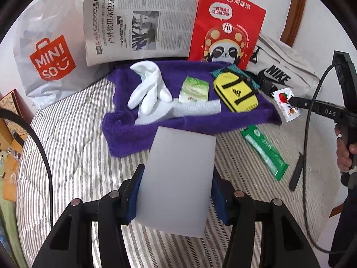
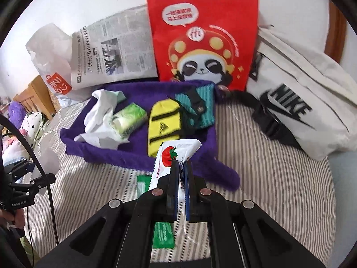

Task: Organize soft objects
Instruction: 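Carry the sponge with the left gripper while the right carries the sachet to the purple towel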

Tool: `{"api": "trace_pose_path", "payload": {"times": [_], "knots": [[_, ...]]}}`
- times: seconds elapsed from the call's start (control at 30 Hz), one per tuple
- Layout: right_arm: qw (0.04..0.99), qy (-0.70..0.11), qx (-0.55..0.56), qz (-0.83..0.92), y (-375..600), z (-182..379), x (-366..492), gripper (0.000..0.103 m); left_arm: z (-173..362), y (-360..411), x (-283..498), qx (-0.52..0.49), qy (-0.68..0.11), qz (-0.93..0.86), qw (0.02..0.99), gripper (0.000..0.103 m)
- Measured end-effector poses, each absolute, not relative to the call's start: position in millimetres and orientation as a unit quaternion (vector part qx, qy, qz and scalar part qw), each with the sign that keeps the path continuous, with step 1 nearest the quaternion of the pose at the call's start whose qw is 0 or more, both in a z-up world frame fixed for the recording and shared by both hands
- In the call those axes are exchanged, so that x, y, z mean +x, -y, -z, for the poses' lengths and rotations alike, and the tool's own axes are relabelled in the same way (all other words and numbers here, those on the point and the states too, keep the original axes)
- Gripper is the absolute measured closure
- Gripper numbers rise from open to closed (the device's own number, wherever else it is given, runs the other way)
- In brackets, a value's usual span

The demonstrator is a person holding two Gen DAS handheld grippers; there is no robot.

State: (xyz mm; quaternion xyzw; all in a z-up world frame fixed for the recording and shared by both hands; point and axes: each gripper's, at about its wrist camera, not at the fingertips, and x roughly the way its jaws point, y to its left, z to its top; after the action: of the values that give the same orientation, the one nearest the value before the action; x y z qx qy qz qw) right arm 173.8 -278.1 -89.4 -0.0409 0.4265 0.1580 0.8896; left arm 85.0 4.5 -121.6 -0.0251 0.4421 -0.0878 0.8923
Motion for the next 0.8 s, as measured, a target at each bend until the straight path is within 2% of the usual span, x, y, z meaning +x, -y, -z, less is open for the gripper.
{"api": "trace_pose_path", "payload": {"times": [0.43, 0.8], "knots": [[0.891, -0.415, -0.051, -0.177, 243.1, 77.2, 223.0, 0.098, 103.1, -15.2, 140.6, -0.028, -0.433, 0.086, 0.897, 0.051], [0.885, -0.428, -0.055, -0.175, 208.1, 80.5, 298.6, 0.098, 109.0, -20.1, 185.1, -0.030, -0.435, 0.083, 0.896, 0.051]]}}
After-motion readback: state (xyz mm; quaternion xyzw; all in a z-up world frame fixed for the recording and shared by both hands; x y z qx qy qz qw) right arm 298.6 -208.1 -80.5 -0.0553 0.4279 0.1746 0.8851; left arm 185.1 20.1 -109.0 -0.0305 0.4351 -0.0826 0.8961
